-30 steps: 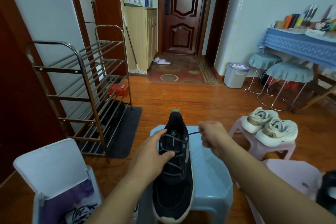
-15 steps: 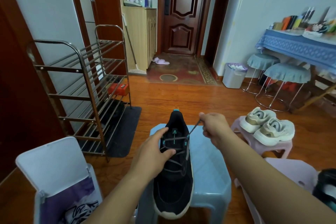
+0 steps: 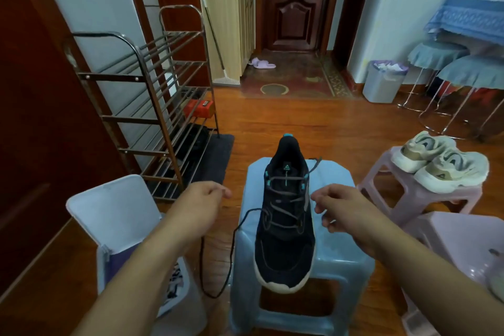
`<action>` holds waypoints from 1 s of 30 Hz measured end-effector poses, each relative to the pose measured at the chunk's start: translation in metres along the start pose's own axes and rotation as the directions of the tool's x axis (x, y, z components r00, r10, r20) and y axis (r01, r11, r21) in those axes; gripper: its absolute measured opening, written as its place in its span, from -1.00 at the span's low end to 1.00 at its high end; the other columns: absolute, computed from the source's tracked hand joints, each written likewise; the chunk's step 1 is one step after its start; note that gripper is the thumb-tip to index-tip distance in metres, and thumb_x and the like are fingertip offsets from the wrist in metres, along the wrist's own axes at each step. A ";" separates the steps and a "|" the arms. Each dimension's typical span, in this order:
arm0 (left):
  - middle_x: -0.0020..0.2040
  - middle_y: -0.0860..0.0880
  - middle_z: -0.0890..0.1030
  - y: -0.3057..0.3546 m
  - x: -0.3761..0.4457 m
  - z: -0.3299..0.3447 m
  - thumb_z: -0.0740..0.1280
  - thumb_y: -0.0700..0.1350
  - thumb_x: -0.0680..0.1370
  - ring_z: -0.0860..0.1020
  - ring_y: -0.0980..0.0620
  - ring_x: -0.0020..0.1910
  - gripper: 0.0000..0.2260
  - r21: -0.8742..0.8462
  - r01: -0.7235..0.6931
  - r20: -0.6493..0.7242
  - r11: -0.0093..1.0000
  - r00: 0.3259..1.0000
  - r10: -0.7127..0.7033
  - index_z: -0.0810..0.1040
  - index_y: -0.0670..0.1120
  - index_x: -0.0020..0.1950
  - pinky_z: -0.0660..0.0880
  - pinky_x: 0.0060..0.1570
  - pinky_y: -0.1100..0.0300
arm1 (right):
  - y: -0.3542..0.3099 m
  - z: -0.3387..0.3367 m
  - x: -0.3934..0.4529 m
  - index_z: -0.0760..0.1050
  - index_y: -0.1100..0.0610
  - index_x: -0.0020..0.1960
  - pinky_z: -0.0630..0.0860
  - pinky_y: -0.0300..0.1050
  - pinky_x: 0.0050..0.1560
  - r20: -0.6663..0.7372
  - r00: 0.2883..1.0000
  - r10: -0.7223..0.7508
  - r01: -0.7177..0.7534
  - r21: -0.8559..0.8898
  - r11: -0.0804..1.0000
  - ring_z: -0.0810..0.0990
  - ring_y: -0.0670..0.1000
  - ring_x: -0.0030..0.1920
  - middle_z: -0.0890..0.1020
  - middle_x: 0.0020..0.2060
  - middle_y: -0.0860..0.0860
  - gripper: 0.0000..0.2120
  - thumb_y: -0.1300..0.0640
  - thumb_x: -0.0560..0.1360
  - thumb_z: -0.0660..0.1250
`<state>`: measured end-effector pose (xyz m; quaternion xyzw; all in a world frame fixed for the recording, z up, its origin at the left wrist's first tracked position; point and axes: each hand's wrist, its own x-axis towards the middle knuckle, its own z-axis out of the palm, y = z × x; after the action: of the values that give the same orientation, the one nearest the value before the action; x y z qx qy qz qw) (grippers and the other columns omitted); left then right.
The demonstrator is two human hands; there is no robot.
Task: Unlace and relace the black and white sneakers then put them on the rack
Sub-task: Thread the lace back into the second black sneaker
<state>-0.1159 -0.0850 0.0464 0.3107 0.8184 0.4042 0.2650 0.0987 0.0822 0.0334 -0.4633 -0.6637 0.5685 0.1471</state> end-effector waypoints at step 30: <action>-0.21 0.15 0.53 0.041 -0.019 0.107 0.38 0.00 0.57 0.51 0.18 -0.17 -0.91 0.286 -0.451 -0.091 0.845 0.865 0.493 0.55 0.09 -0.14 0.50 -0.20 0.18 | 0.010 0.026 -0.024 0.72 0.23 -0.04 0.57 -0.13 -0.06 0.217 0.968 0.129 -0.247 0.708 0.661 0.61 0.01 -0.14 0.71 -0.10 0.14 -0.84 0.19 0.55 0.38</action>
<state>-0.0176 -0.0263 0.0263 0.5006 0.7803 0.3718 0.0479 0.0970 0.0466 0.0245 -0.3890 -0.3394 0.8303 0.2100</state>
